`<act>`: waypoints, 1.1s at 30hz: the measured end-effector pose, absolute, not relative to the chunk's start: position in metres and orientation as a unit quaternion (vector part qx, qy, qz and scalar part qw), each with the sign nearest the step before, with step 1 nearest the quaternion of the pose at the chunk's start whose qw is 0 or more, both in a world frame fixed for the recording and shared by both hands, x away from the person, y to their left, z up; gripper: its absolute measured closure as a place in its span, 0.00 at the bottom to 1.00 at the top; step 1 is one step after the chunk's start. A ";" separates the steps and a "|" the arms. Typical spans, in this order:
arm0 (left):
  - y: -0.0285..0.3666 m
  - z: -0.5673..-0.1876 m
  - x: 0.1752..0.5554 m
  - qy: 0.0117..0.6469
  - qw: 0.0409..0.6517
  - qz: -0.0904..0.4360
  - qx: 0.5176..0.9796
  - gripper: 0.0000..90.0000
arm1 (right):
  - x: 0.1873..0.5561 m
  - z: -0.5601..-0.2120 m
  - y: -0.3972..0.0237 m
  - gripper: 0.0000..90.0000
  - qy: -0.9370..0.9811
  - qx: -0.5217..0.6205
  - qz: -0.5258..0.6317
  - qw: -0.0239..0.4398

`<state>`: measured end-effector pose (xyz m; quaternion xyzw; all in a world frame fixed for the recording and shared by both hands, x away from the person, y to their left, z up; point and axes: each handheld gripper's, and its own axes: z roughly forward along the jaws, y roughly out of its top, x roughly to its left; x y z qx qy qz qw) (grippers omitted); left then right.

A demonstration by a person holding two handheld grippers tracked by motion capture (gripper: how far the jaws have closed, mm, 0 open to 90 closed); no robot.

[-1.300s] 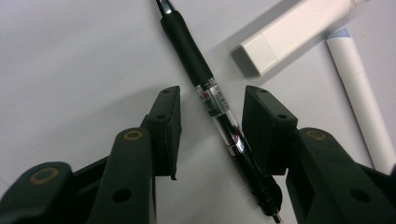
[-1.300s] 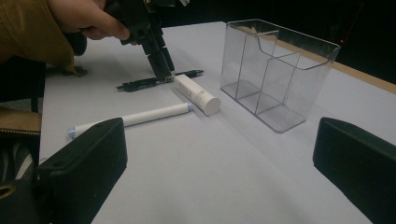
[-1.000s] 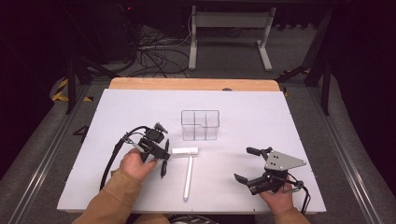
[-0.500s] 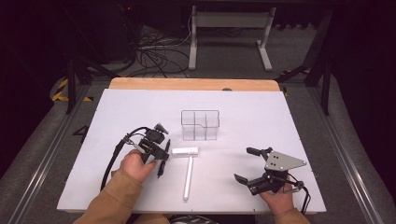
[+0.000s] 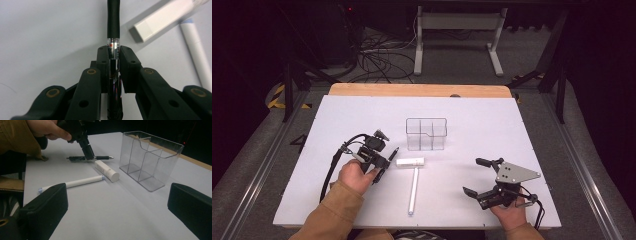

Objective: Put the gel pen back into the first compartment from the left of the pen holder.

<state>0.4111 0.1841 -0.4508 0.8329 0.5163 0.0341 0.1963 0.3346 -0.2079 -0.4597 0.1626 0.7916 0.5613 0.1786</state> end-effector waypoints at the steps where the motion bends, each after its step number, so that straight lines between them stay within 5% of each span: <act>1: 0.185 -0.448 0.410 0.515 0.203 0.040 0.832 0.88 | 0.335 -0.460 -0.208 0.04 0.792 0.163 0.561 0.179; 33: 0.197 -0.397 0.382 0.432 0.415 0.129 0.790 0.88 | 0.335 -0.460 -0.207 0.04 0.791 0.164 0.562 0.178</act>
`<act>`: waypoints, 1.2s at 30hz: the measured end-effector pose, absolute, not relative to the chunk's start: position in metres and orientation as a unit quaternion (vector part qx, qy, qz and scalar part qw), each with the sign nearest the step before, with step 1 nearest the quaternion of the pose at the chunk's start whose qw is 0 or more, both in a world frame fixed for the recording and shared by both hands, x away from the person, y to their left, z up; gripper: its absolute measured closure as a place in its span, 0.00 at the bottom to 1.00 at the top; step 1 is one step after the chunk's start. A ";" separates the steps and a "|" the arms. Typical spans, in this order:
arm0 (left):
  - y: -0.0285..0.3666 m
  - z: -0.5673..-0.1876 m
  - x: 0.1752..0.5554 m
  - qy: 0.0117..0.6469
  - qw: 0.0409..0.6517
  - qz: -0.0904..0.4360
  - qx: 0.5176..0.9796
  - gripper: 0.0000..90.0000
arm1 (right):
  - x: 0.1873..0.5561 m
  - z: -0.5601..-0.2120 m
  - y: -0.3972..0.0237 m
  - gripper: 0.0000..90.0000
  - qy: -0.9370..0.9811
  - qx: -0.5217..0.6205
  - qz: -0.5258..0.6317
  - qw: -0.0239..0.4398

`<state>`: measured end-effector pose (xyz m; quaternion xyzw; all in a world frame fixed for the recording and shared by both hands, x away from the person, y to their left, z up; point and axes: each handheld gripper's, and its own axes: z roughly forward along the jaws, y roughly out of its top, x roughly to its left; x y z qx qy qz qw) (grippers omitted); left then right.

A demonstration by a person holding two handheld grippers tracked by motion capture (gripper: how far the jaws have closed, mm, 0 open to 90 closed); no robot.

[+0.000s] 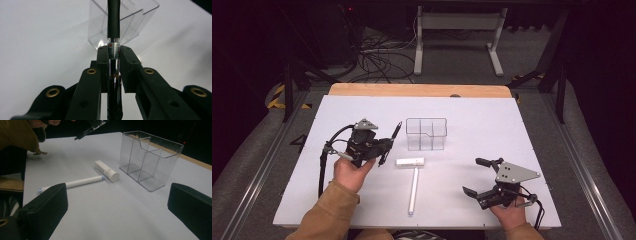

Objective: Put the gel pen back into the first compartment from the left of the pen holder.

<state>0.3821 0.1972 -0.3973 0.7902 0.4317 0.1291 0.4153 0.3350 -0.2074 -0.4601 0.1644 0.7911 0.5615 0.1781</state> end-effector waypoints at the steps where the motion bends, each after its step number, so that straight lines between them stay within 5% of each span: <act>1: 0.197 -0.396 0.382 0.426 0.418 0.133 0.791 0.88 | 0.335 -0.460 -0.207 0.04 0.791 0.164 0.562 0.178; 36: 0.180 -0.367 0.398 0.341 0.564 0.194 0.726 0.88 | 0.336 -0.461 -0.206 0.04 0.793 0.163 0.561 0.175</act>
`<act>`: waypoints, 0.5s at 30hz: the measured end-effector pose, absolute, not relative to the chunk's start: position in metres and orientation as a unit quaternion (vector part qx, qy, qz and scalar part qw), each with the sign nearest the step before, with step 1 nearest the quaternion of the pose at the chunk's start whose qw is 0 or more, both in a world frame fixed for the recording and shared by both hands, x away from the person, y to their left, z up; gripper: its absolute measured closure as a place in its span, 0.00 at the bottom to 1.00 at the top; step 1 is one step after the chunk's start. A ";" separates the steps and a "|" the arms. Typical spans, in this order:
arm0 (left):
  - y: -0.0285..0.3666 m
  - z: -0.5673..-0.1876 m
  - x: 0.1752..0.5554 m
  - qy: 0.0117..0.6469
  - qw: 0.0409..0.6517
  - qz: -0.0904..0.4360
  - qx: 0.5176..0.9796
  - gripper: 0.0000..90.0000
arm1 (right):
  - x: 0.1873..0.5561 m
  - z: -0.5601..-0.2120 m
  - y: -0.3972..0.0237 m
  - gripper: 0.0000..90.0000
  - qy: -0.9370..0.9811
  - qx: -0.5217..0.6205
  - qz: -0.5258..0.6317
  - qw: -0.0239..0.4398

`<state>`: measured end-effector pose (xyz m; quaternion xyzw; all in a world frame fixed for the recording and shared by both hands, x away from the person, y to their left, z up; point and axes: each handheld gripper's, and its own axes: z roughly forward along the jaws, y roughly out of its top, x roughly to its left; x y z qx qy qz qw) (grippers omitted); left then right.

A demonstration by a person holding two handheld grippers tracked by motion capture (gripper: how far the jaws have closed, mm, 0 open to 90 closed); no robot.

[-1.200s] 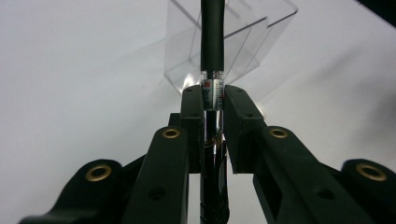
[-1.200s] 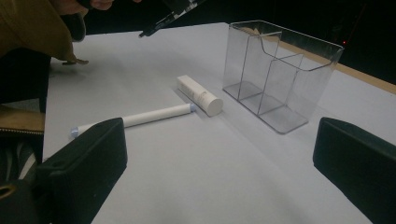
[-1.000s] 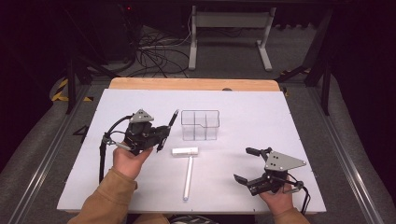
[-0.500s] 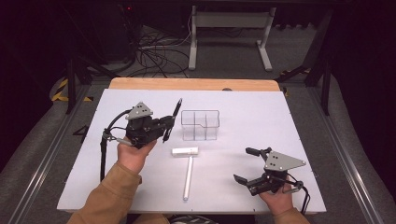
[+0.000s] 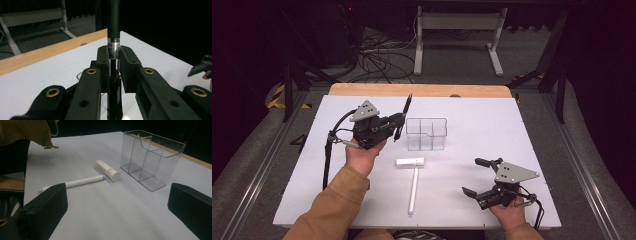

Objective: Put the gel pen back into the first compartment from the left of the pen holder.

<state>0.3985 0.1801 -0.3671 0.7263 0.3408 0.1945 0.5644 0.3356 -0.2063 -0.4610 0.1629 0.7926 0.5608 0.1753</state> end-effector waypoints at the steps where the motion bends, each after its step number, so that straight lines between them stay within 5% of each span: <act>1: 0.179 -0.367 0.399 0.335 0.569 0.201 0.724 0.88 | 0.336 -0.461 -0.206 0.04 0.793 0.163 0.561 0.175; 15: 0.160 -0.370 0.418 0.321 0.595 0.217 0.704 0.88 | 0.336 -0.461 -0.207 0.04 0.792 0.164 0.562 0.173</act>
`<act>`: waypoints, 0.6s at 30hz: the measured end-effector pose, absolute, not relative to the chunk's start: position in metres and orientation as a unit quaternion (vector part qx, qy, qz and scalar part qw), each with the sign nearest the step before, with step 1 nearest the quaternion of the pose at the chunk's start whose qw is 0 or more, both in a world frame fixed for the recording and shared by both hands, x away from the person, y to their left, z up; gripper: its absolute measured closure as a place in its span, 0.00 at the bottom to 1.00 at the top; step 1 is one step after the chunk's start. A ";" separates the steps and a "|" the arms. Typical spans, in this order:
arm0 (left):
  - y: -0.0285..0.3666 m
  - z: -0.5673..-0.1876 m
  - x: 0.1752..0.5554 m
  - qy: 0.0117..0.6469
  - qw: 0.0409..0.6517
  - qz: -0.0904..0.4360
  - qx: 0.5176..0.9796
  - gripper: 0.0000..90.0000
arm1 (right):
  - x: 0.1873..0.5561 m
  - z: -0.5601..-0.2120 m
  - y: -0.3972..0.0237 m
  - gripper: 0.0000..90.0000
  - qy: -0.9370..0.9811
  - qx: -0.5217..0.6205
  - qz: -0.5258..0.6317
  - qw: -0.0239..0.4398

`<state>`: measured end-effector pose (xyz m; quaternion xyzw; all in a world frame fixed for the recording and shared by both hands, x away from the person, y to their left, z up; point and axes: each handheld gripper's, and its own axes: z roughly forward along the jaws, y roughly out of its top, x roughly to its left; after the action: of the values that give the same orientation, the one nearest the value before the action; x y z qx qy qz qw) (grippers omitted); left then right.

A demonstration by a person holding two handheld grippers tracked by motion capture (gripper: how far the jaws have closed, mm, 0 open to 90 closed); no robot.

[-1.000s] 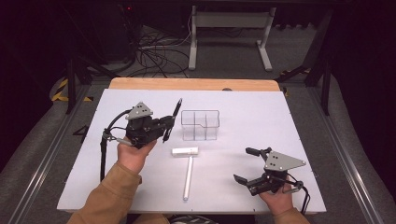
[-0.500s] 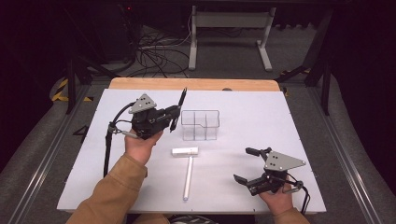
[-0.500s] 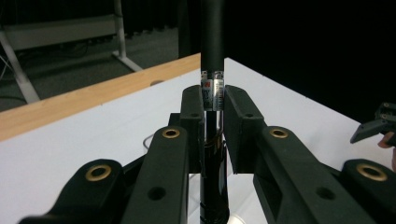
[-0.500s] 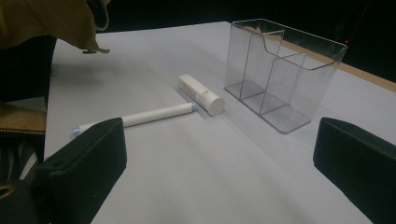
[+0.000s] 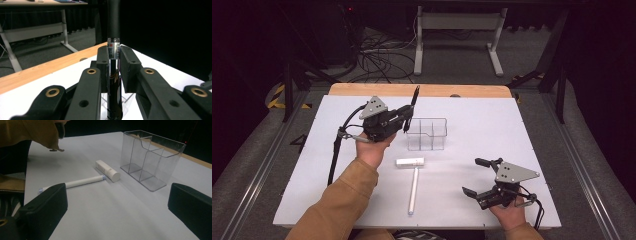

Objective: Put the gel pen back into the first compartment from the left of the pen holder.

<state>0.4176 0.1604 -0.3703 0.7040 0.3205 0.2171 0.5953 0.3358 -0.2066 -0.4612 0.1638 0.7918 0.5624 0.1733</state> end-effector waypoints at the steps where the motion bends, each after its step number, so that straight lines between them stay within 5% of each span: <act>1: 0.159 -0.371 0.419 0.320 0.596 0.218 0.703 0.88 | 0.336 -0.461 -0.207 0.04 0.792 0.164 0.562 0.173; 18: 0.147 -0.383 0.443 0.336 0.596 0.223 0.695 0.88 | 0.336 -0.462 -0.207 0.03 0.792 0.164 0.562 0.174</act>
<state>0.4429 0.1475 -0.3834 0.6946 0.3360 0.2227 0.5959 0.3358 -0.2072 -0.4616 0.1644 0.7916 0.5623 0.1737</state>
